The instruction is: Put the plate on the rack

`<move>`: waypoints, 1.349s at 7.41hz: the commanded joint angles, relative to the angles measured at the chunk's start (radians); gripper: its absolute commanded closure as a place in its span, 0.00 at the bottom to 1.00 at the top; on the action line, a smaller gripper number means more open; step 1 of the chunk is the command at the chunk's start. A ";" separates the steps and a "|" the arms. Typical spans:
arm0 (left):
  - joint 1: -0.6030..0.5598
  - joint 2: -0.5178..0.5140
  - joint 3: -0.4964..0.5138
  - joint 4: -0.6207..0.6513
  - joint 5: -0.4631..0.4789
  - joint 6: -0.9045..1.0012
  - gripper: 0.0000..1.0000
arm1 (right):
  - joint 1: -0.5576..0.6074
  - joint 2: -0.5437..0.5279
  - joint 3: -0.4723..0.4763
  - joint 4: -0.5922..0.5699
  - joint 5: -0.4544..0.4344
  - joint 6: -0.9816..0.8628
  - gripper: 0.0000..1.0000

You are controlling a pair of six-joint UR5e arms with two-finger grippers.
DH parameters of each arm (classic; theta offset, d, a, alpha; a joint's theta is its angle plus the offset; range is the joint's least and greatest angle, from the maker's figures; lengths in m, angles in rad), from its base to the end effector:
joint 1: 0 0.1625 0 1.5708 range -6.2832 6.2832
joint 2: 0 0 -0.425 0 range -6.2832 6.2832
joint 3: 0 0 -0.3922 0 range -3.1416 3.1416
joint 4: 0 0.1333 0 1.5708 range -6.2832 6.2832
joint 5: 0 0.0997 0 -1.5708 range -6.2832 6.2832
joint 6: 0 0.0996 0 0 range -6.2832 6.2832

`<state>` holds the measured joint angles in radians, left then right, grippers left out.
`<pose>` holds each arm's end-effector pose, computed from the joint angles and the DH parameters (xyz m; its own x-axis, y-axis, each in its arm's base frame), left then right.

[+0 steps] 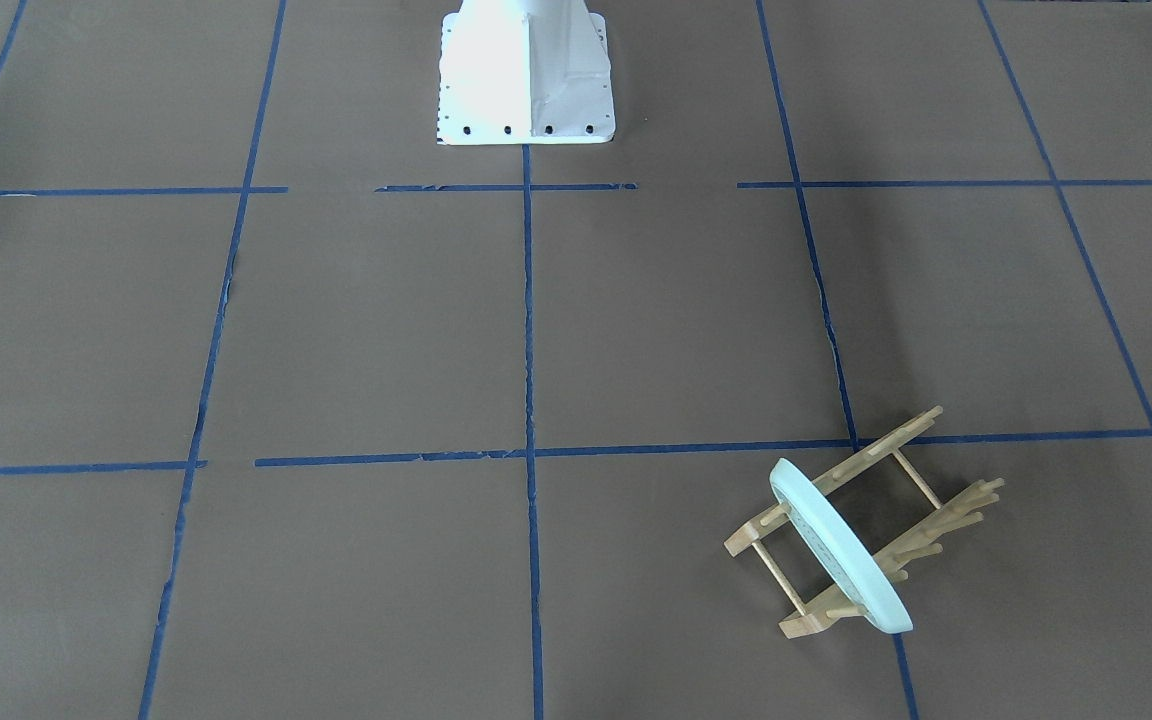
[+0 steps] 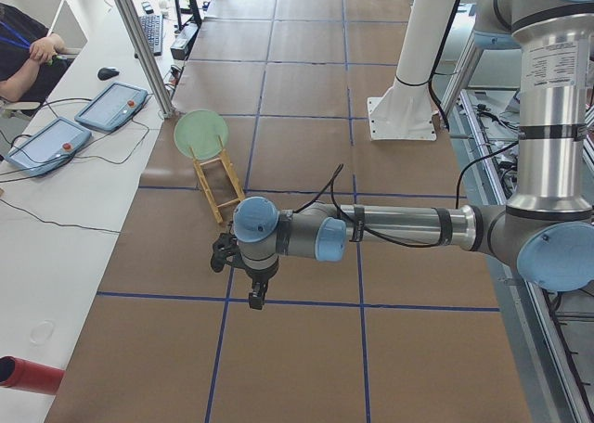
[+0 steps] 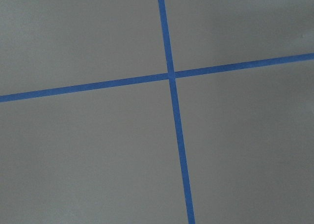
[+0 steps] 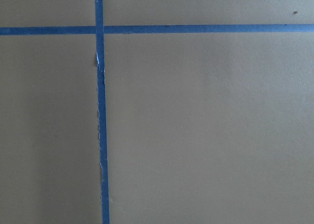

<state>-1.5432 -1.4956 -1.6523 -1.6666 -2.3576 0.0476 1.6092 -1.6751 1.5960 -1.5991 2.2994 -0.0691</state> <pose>-0.0499 -0.4682 0.6436 0.7018 0.1389 -0.6988 -0.0609 0.9889 0.1353 0.0837 -0.4350 0.7008 0.7437 0.0311 0.6678 0.0132 0.9980 -0.0612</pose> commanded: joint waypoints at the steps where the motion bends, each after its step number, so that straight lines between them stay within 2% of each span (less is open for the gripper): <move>1: 0.000 0.000 0.000 0.001 0.000 0.000 0.00 | 0.000 0.000 -0.001 0.001 0.000 0.000 0.00; 10: 0.000 0.000 0.003 0.001 -0.028 0.000 0.00 | 0.000 0.000 -0.001 0.001 0.000 0.000 0.00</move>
<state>-1.5432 -1.4956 -1.6495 -1.6658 -2.3850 0.0476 1.6092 -1.6751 1.5955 -1.5988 2.2995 -0.0690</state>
